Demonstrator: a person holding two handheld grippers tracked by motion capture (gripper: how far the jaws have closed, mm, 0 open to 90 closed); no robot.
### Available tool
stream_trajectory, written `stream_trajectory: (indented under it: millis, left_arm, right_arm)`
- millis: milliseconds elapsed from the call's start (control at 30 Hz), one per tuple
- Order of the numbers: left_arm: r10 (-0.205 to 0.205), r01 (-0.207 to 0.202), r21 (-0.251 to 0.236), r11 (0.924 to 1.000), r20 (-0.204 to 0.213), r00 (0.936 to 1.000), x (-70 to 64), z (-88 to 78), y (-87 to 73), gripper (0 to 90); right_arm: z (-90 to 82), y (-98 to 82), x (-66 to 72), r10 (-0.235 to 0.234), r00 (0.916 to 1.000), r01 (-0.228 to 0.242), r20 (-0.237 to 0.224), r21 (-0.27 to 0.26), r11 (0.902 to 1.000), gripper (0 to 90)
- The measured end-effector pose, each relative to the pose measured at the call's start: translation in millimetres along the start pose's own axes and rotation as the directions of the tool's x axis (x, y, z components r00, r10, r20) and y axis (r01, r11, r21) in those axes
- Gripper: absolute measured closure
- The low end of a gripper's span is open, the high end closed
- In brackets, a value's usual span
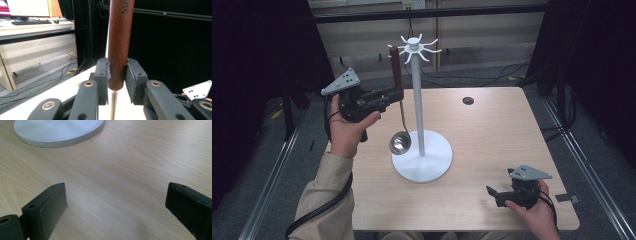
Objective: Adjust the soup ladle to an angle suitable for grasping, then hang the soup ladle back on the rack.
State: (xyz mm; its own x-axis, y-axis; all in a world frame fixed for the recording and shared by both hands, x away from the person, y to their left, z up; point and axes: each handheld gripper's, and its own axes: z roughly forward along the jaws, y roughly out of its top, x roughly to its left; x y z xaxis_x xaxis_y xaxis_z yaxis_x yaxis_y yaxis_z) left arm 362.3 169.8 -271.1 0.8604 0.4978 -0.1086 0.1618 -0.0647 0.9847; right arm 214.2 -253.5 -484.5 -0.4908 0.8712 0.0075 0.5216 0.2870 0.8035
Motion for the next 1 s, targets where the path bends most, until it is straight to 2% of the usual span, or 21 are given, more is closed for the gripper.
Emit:
stream_trajectory:
  millis: [167, 200, 600, 733, 800, 933, 1000]
  left_arm:
    - [0.001, -0.001, -0.002, 1.0, -0.019, 0.9998, 2.9, -1.8, -1.3, 70.8]
    - [-0.011, 0.011, -0.009, 0.9999, -0.016, 0.9998, 3.1, -1.9, -1.5, 70.2]
    - [-0.007, 0.006, -0.013, 0.9999, -0.029, 0.9996, 4.0, -3.2, -2.2, 65.5]
    - [-0.007, 0.006, -0.017, 0.9998, -0.052, 0.9986, 6.5, -7.1, -3.9, 60.7]
    - [-0.011, 0.01, -0.013, 0.9999, -0.051, 0.9986, 6.4, -7.2, -4.9, 60.0]
    - [0.012, -0.012, 0.003, 0.9999, -0.083, 0.9965, 5.7, -8.0, -9.2, 49.7]
    - [0.012, -0.011, 0.007, 0.9999, -0.082, 0.9966, 5.1, -7.8, -11.2, 47.3]
  right_arm:
    - [-0.1, -0.1, 0.1, 0.0, 1.0, 0.0, -0.001, 0.001, 1.0, 3.3]
    - [-0.4, -0.1, 0.2, 0.004, 1.0, -0.004, 0.001, 0.003, 1.0, 3.2]
    - [-1.5, 0.6, -0.7, -0.002, 1.0, 0.002, 0.0, -0.001, 1.0, 3.2]
    - [-1.6, 0.6, -0.2, -0.003, 1.0, 0.003, 0.0, 0.0, 1.0, 3.3]
    - [-1.5, 0.8, 0.0, -0.002, 1.0, 0.002, 0.002, -0.003, 1.0, 3.2]
    - [-1.0, 0.5, 0.4, 0.0, 1.0, 0.0, 0.0, 0.004, 1.0, 3.3]
    - [-0.8, 0.9, 0.0, 0.002, 1.0, -0.002, 0.001, 0.003, 1.0, 3.3]
